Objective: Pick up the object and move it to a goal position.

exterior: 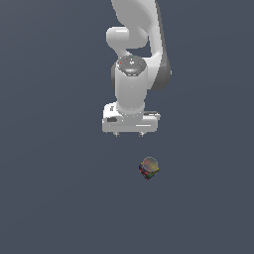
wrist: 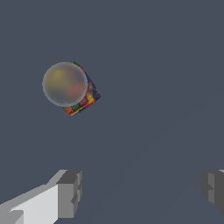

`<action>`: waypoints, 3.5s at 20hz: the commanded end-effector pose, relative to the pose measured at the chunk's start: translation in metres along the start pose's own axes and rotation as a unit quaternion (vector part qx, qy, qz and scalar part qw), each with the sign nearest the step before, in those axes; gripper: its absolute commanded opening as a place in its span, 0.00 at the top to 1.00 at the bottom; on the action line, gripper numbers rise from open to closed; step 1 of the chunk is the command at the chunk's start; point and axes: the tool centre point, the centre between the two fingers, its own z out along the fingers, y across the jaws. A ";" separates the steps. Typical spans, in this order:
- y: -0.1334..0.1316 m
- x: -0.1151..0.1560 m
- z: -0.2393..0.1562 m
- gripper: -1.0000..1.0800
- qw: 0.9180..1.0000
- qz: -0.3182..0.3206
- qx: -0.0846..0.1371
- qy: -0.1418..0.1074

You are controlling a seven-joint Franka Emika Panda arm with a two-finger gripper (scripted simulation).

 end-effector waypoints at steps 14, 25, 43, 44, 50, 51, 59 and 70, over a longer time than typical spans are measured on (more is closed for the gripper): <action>-0.024 0.001 0.003 0.04 0.999 -0.040 -0.004 -0.007; -0.042 0.028 0.019 0.04 0.993 -0.115 -0.005 -0.006; -0.086 0.085 0.066 0.04 0.957 -0.290 0.002 0.000; -0.087 0.085 0.067 0.04 0.956 -0.293 0.002 0.000; -0.087 0.086 0.070 0.04 0.956 -0.294 0.002 0.000; -0.087 0.086 0.072 0.04 0.956 -0.294 0.002 0.000; -0.088 0.085 0.112 0.04 0.955 -0.296 0.002 0.000; -0.088 0.086 0.118 1.00 0.955 -0.296 0.002 0.000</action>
